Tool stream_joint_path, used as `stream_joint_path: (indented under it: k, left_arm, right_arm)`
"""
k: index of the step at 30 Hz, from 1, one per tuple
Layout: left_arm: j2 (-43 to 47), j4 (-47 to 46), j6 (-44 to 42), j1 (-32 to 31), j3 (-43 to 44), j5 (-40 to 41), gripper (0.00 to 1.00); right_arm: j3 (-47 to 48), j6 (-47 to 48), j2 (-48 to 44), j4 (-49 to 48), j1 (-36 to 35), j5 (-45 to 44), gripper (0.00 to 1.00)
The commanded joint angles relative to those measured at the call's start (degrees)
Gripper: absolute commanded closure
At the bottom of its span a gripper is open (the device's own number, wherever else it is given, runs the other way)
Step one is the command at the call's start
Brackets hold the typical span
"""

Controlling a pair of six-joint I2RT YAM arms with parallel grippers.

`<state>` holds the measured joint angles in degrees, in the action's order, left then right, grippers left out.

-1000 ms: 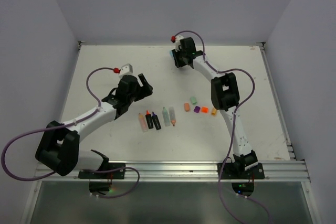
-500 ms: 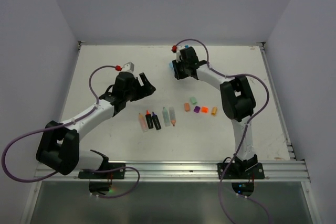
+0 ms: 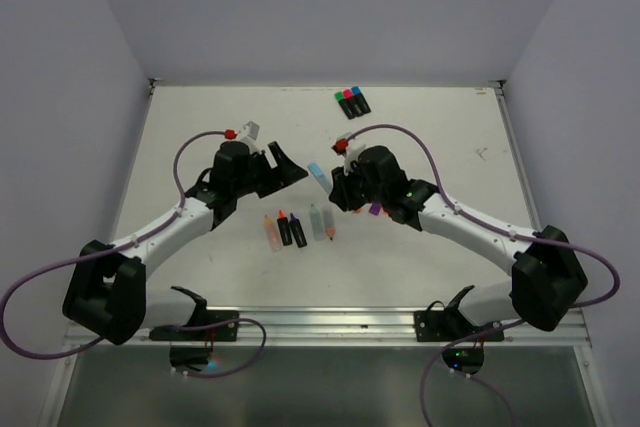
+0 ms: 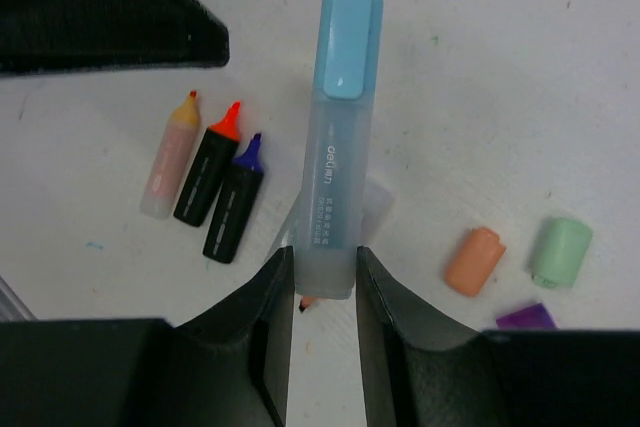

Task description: Open the pen caps

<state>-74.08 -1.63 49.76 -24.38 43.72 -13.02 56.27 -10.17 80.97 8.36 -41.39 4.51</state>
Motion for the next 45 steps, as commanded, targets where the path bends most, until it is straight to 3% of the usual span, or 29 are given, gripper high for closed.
stream_joint_path:
  k: [1,6,15,31,42,45]
  left_arm:
    - [-0.18,-6.01,4.29,0.3,-2.58,-6.05,0.19]
    - [-1.5,-10.76,7.19,0.12,-5.31,-9.92,0.19]
    - [-5.28,-19.11,13.87,-0.05,-7.87,-16.07,0.2]
    - [-4.4,-20.34,16.6,-0.14,-6.72,-16.08,0.27]
    - [-2.12,-20.78,17.13,-0.23,-8.39,-15.72,0.48]
    - [-2.12,-21.4,17.13,-0.23,-8.57,-16.07,0.59]
  right_arm:
    - [-4.41,-3.09,-4.93,-3.17,-1.33,0.41,1.0]
    - [-8.19,-4.77,-9.16,-5.9,-2.56,0.85,1.0]
    - [-7.93,-5.91,-7.32,-7.74,-4.84,1.73,1.0]
    - [-8.72,-6.88,-7.84,-8.01,-9.06,-1.79,1.0]
    - [-10.39,-7.32,-7.49,-10.82,-9.41,-2.23,1.0]
    - [-10.92,-7.32,-7.67,-10.91,-9.5,-2.4,1.0]
